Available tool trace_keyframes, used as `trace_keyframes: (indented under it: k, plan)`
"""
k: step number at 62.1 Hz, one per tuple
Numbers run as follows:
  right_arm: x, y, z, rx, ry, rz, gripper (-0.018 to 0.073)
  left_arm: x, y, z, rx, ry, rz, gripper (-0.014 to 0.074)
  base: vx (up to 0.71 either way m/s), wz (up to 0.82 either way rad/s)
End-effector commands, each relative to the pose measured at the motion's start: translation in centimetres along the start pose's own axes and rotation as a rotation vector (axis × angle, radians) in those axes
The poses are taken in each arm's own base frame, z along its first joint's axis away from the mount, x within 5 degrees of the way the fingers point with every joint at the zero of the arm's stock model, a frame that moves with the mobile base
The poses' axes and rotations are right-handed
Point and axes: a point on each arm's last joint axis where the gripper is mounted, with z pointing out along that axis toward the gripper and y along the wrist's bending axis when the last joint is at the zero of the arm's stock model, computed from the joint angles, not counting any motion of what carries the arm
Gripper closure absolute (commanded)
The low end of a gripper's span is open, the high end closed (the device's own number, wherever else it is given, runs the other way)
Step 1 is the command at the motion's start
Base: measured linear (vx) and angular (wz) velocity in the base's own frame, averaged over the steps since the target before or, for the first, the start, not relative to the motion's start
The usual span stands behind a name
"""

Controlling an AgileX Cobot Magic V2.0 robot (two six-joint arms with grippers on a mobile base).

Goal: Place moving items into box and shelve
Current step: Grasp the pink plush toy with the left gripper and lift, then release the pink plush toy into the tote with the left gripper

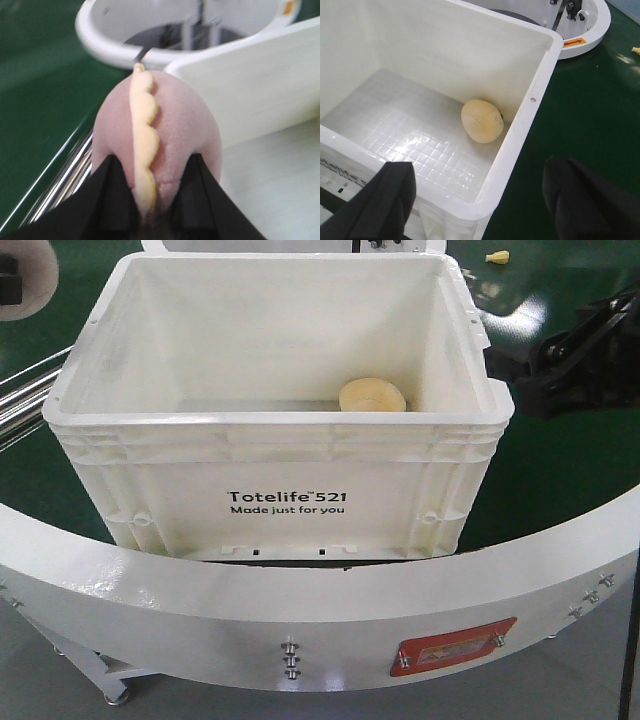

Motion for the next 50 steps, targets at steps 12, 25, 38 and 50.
trace_keyframes:
  k: [12, 25, 38, 50]
  plan:
    - [-1.6, -0.3, -1.0, 0.019, -0.13, -0.018, -0.0011, -1.7, -5.4, 0.0, 0.247, -0.088, 0.075, 0.0282, 0.0, 0.0]
    - [-1.6, -0.3, -1.0, 0.02, -0.13, -0.019, -0.0011, -0.9, -7.6, 2.1, 0.33, -0.024, 0.065, 0.0001, 0.0, 0.0]
    - [-1.8, -0.8, -0.8, 0.062, -0.111, 0.02, -0.0011, -2.7, -8.1, 1.3, 0.332, -0.007, 0.057, -0.013, 0.0, 0.0]
    - [-3.9, -2.2, 1.1, 0.189, 0.062, 0.095, -0.0011, -4.6, -6.7, 1.3, 0.192, 0.198, -0.056, -0.01, 0.0, 0.0]
